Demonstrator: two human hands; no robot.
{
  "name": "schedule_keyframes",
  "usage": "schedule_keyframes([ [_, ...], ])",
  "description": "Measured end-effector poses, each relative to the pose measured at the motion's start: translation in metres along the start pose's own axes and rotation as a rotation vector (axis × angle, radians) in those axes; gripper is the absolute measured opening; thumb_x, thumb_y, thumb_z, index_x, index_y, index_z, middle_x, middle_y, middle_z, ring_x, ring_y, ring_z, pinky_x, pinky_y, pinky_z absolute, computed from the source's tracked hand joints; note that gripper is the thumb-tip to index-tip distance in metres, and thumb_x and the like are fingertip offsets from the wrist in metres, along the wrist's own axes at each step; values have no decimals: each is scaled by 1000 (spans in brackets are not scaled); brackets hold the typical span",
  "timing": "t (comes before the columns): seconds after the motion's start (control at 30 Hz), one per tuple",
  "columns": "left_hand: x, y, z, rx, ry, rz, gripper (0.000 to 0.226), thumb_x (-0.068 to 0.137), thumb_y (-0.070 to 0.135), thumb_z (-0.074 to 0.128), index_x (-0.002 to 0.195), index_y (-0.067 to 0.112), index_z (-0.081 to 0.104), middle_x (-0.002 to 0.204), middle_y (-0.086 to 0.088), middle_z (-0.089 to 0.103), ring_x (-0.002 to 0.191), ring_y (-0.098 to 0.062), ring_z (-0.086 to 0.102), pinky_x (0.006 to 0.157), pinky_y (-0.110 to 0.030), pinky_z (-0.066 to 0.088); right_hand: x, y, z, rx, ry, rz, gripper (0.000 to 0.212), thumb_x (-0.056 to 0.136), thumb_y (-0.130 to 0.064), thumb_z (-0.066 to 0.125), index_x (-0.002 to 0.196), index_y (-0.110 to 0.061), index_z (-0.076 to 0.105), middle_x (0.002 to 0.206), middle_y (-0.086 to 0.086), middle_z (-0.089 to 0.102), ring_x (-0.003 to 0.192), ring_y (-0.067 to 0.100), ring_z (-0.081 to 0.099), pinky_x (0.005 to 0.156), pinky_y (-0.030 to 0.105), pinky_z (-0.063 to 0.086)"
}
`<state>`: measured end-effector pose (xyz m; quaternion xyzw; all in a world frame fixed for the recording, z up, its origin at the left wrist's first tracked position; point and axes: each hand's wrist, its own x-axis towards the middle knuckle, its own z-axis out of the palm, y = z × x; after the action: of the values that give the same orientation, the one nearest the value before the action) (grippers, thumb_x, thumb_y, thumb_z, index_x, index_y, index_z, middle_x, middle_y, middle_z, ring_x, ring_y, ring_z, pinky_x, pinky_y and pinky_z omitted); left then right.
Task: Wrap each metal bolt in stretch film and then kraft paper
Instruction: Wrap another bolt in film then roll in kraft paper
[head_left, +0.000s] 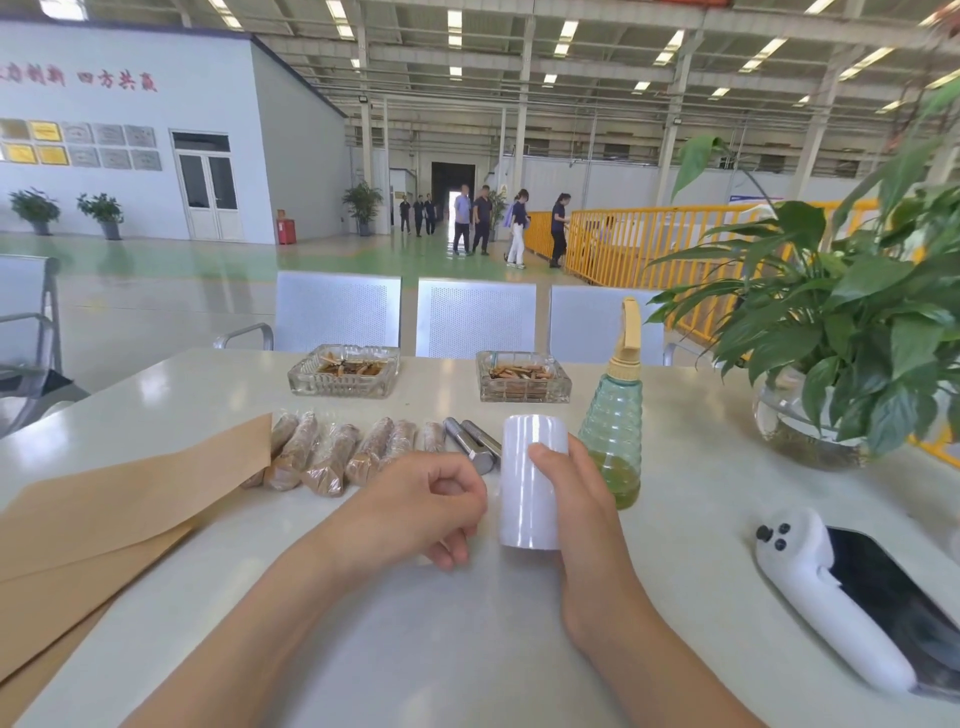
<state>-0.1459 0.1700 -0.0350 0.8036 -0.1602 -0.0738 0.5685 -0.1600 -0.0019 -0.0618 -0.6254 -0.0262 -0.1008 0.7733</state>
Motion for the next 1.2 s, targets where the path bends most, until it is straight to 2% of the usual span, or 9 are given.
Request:
schedule_keyframes([
  [0.1, -1, 4, -4, -93, 0, -17, 7, 84, 14, 66, 78, 16, 68, 73, -9, 64, 66, -22, 67, 60, -32, 56, 2, -4, -2, 218, 15, 139, 46, 85, -45, 63, 114, -10, 71, 97, 6, 73, 81, 17, 66, 75, 36, 49],
  [0.17, -2, 5, -5, -179, -20, -33, 3, 78, 19, 66, 78, 17, 68, 79, -9, 66, 75, -21, 70, 63, -32, 57, 2, -8, -3, 335, -18, 185, 44, 92, -42, 58, 115, -7, 73, 101, 13, 75, 78, 19, 67, 71, 36, 49],
  [0.33, -1, 5, -4, -448, -8, -33, 13, 90, 2, 64, 80, 9, 60, 92, -14, 73, 90, -27, 73, 66, -31, 58, 1, -13, -2, 472, -101, 242, 56, 95, -40, 53, 129, 2, 65, 100, 20, 67, 82, 26, 63, 73, 38, 48],
  [0.47, 2, 5, 2, -393, 93, 17, 4, 75, 10, 69, 72, 10, 65, 82, -15, 70, 78, -21, 71, 66, -28, 57, 0, -13, -2, 483, -90, 259, 52, 97, -38, 53, 131, 0, 63, 95, 19, 67, 87, 28, 63, 69, 40, 58],
  [0.63, 6, 0, 9, -320, 226, 79, 17, 91, -4, 61, 77, 5, 66, 74, -15, 69, 69, -18, 68, 67, -27, 58, -1, -14, -1, 443, -86, 300, 48, 98, -36, 52, 133, -4, 61, 93, 16, 67, 87, 29, 67, 72, 39, 52],
  [0.8, 8, -1, 7, -337, 304, 124, 26, 89, -6, 59, 73, 13, 66, 72, -16, 65, 66, -19, 63, 65, -27, 57, -2, -13, -2, 389, -115, 295, 46, 92, -17, 64, 136, -8, 56, 103, 18, 66, 95, 28, 66, 74, 41, 55],
  [0.93, 10, -2, 6, -415, 271, 177, 24, 92, -10, 51, 92, 13, 58, 73, -11, 61, 67, -20, 56, 66, -28, 55, -2, -14, -2, 432, -148, 293, 48, 92, -12, 63, 138, -6, 55, 106, 19, 65, 98, 30, 65, 81, 45, 54],
  [1.07, 9, -1, 6, -345, 229, 206, 33, 94, -6, 47, 87, 17, 70, 77, -8, 57, 73, -19, 54, 72, -28, 54, 0, -10, -2, 428, -148, 270, 49, 91, -13, 63, 139, -6, 55, 108, 20, 66, 98, 30, 65, 85, 47, 54],
  [1.2, 3, 3, 8, -233, 181, 191, 14, 83, 19, 65, 92, 25, 73, 76, -1, 65, 73, -13, 61, 73, -20, 52, 1, -6, -2, 309, -73, 158, 58, 80, -17, 71, 135, -27, 57, 123, 19, 68, 106, 31, 68, 85, 50, 57],
])
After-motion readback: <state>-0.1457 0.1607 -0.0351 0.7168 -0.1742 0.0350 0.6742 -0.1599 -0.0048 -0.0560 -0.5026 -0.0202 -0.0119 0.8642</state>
